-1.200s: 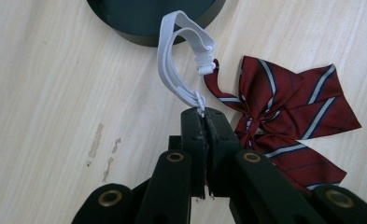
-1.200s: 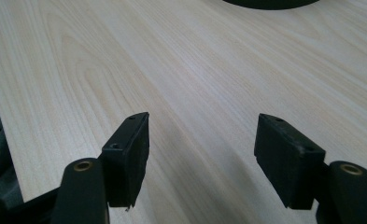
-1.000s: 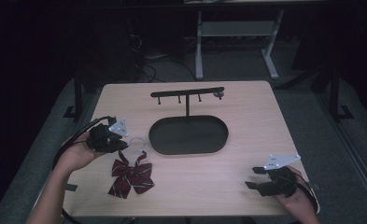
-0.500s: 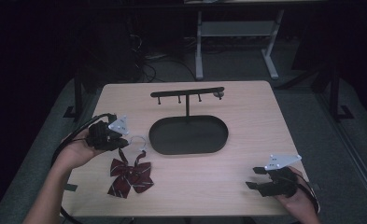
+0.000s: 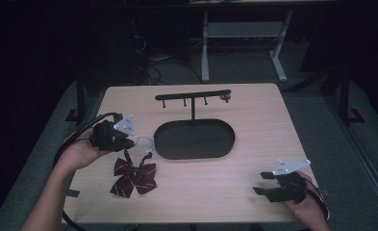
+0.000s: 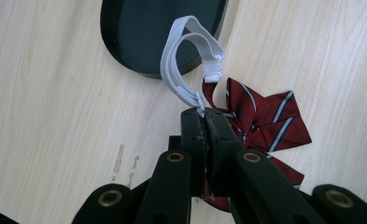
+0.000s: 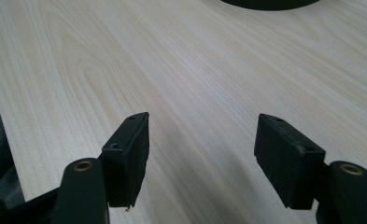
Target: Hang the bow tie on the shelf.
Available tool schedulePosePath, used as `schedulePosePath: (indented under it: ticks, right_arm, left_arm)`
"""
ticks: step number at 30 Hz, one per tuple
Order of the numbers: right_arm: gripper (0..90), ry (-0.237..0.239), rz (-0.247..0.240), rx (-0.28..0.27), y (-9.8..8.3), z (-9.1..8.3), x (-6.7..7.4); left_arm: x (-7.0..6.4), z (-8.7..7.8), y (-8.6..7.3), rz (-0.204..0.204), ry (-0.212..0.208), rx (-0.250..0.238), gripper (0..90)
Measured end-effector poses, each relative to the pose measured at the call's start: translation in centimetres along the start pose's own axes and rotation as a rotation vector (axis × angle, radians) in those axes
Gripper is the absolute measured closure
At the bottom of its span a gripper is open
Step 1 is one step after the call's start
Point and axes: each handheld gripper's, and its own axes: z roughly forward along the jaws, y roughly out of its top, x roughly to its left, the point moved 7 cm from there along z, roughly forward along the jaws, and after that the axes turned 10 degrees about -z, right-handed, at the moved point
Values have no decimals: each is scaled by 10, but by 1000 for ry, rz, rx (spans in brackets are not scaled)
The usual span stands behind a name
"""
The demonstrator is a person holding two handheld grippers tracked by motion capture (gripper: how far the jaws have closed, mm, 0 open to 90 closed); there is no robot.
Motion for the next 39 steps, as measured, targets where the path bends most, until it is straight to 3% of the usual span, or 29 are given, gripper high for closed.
schedulePosePath:
  ticks: [39]
  right_arm:
    - [351,-3,-1,-5,0,-1,-1]
  left_arm:
    - [4,-38,22,51,47,-8,877]
